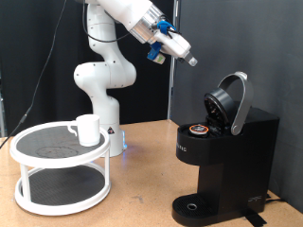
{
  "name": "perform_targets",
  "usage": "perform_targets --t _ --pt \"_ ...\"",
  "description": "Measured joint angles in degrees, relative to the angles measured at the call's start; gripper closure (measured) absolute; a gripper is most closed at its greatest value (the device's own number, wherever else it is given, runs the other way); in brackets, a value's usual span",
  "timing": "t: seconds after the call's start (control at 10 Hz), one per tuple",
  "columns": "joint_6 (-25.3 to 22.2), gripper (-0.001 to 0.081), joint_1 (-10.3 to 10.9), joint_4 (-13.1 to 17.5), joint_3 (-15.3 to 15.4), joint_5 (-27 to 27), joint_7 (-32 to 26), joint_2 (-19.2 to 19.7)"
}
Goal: Make a cup of coffee with the keurig machine
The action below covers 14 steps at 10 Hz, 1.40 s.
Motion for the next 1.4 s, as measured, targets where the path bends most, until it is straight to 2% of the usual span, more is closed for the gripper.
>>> perform_targets --t 0.1,0.3,0.5,0.8,1.1,1.4 --pt "-0.58 0.0072 0.04 0.07 0.01 0.33 0.57 0.02" --pt "-0.92 0.0072 0.8 1.26 0.72 4.31 3.53 0.26" --pt "0.05 0.0072 1.9 2.98 2.71 7.13 5.58 0.91" --pt "4.64 0.0072 3.51 3.69 7.24 8.63 6.69 1.26" --pt "9.82 0.0072 4.51 4.6 12.45 8.14 10.34 1.77" --pt "14.73 0.0072 4.91 6.96 17.46 5.95 14.44 4.15"
